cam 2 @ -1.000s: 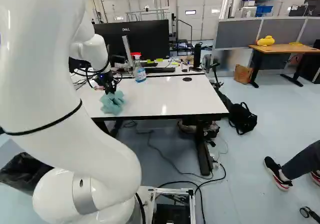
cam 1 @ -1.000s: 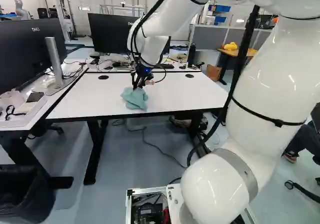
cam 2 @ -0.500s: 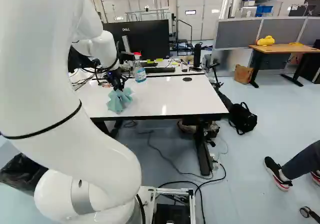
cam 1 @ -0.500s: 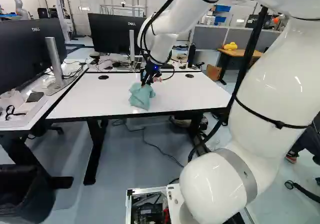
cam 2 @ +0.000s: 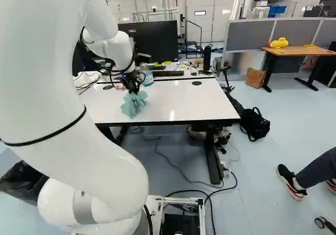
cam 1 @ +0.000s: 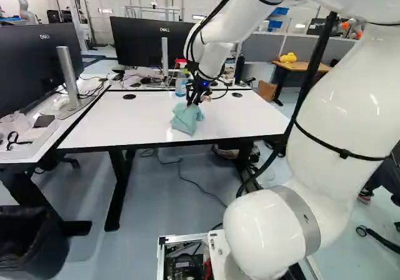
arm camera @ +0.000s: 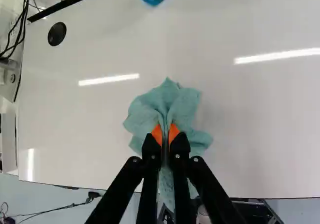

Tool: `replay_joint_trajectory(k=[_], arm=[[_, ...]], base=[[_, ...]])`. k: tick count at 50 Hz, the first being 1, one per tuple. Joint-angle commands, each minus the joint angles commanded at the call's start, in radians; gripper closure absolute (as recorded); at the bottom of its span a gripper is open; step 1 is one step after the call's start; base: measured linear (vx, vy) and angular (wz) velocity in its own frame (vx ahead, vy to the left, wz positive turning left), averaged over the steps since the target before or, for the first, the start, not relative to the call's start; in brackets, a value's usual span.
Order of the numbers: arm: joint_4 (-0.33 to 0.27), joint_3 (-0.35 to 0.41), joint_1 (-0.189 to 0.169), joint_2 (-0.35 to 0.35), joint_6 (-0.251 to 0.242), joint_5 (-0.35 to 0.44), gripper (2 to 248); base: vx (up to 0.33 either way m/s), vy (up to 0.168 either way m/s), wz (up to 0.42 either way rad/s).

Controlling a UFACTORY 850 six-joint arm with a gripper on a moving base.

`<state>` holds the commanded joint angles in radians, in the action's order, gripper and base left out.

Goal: Clean the table with the green towel

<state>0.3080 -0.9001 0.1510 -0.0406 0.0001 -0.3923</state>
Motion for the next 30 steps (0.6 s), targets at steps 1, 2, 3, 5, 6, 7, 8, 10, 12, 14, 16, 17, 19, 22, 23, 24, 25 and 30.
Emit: replay_joint_trajectory(k=[1,2,3,5,6,7,8,10,12,14,16,17,19,22,23,24,25,30], arm=[[0.000,0.000,-0.004,0.000,0.000,0.000,215],[0.000,-0.001,-0.008,-0.001,0.000,0.000,215],[0.000,-0.001,-0.011,-0.001,0.000,0.000,215],[0.000,-0.002,-0.019,-0.002,0.000,0.000,215],[0.000,-0.002,-0.023,-0.002,0.000,0.000,215],[0.000,-0.003,-0.027,-0.003,0.000,0.000,215],[0.000,-0.003,-0.030,-0.003,0.000,0.000,215],[0.000,-0.004,-0.038,-0.004,0.000,0.000,215],[0.000,-0.005,-0.046,-0.005,0.000,0.000,215],[0.000,-0.006,-0.053,-0.006,0.000,0.000,215],[0.000,-0.007,-0.061,-0.007,0.000,0.000,215],[0.000,-0.008,-0.064,-0.008,0.000,0.000,215],[0.000,-0.009,-0.072,-0.009,0.000,0.000,215],[0.000,-0.012,-0.083,-0.011,0.000,0.000,215],[0.000,-0.012,-0.087,-0.012,0.000,0.000,215],[0.000,-0.013,-0.091,-0.013,0.000,0.000,215],[0.000,-0.014,-0.094,-0.013,0.000,0.000,215],[0.000,-0.018,-0.113,-0.018,0.000,0.000,215]], base=[[0.000,0.000,0.000],[0.000,0.000,0.000],[0.000,0.000,0.000],[0.000,0.000,0.000],[0.000,0.000,0.000],[0.000,0.000,0.000],[0.000,0.000,0.000],[0.000,0.000,0.000],[0.000,0.000,0.000],[0.000,0.000,0.000],[0.000,0.000,0.000],[0.000,0.000,0.000],[0.000,0.000,0.000],[0.000,0.000,0.000],[0.000,0.000,0.000],[0.000,0.000,0.000],[0.000,0.000,0.000],[0.000,0.000,0.000]])
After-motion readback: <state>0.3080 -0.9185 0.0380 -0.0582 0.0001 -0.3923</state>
